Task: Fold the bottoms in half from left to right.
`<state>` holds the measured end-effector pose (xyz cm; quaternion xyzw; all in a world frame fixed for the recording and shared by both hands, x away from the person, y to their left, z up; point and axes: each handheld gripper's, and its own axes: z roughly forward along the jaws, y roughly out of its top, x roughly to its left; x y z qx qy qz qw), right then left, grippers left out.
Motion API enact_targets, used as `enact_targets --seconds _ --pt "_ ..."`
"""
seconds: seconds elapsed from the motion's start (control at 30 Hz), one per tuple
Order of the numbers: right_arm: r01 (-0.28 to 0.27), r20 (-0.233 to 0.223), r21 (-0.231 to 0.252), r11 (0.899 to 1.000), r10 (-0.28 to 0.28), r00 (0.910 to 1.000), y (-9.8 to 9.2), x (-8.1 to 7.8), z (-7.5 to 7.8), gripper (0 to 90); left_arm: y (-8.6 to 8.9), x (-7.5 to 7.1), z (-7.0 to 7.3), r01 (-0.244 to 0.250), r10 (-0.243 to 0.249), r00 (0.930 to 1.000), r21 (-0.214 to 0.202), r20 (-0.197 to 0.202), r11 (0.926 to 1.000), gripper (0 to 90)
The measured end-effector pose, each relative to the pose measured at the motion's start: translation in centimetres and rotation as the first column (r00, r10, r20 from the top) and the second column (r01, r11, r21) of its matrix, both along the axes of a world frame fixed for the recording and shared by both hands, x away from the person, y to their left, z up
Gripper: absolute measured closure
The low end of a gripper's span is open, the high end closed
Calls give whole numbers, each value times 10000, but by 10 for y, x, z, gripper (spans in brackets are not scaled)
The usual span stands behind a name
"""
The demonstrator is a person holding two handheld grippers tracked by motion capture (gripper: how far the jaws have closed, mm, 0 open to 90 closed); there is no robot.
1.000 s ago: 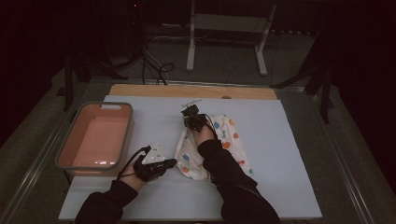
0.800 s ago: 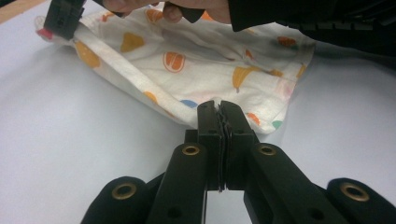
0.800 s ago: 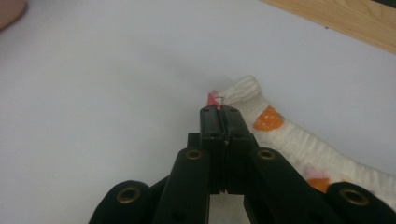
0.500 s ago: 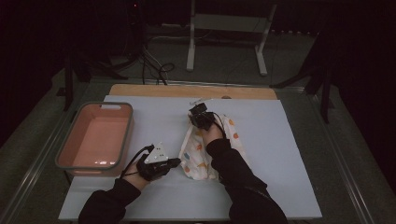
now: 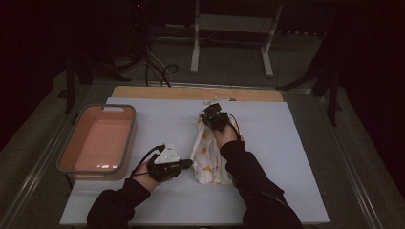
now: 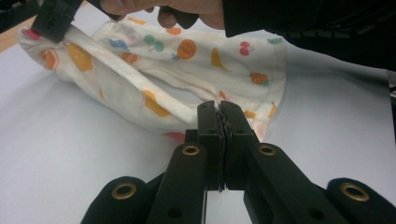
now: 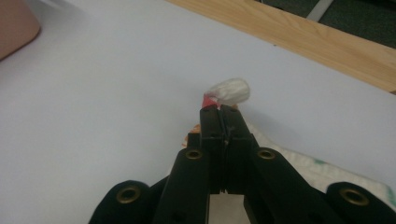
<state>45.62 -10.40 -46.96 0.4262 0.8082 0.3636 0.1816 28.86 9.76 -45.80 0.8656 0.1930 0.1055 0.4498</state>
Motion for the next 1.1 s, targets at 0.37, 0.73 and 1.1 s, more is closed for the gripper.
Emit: enact_targets --seconds 0.37,0.73,1.1 --pt "171 183 29 9998 -172 9997 -29 -2 9 895 -23 3 10 573 -572 9983 -49 108 9983 893" --pt "423 215 41 9991 -423 9989 -55 -3 11 895 -48 7 15 1038 -1039 9944 54 203 9946 893" --pt "683 225 26 9977 -684 9974 -75 0 9 894 -68 13 11 1334 -1334 9910 63 71 9910 892"
